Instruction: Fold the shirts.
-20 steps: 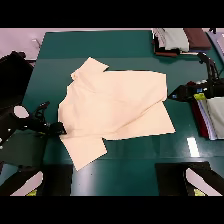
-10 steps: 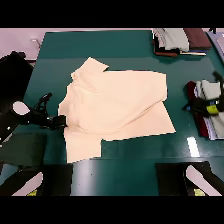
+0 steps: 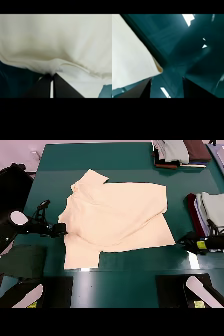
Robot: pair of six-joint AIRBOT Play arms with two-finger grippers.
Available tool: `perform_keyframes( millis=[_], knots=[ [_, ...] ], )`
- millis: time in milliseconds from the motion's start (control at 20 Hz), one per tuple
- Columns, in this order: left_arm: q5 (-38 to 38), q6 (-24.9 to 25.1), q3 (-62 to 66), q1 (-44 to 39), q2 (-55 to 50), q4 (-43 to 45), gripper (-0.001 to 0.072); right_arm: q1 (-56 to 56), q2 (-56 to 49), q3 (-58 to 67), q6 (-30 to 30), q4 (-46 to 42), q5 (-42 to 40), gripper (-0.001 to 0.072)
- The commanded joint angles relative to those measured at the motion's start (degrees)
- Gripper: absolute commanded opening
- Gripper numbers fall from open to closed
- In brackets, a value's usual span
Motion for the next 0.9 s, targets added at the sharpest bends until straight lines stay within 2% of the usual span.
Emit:
perform_keyframes(
  millis=[0, 100, 250, 350, 450, 600, 850],
  knots=[
    [1.5, 0.0, 0.1, 0.0, 0.0, -1.5, 0.0023, 5.2, -3.1, -2.5, -0.5, 5.5, -5.8, 0.0434],
    [1.4, 0.0, 0.1, 0.0, 0.0, -1.6, 0.0024, 10.9, -6.2, -0.6, -0.5, 7.9, -9.0, 0.0420],
    [0.9, -0.6, 0.1, 0.0, 0.0, -2.3, 0.0022, 19.5, -8.8, 4.4, -0.6, 8.2, -11.1, 0.0123],
    [0.8, -0.5, 0.5, 0.0, 0.1, -4.1, 0.0022, 24.5, -8.4, 9.0, -0.8, 7.8, -10.8, 0.0013],
    [-0.6, -0.4, 4.1, 0.0, 0.7, -4.5, 0.0022, 27.6, -5.0, 14.9, -0.9, 7.6, -10.5, 0.0012],
    [1.0, -0.4, 15.4, 0.0, 7.1, -4.0, 0.0022, 27.0, 2.3, 27.2, -1.5, 7.7, -8.8, 0.0012],
    [5.2, -0.5, 47.0, 0.0, 16.1, -1.9, 0.0023, 21.0, 13.0, 55.4, -1.5, 7.5, -6.5, 0.0012]
  ],
)
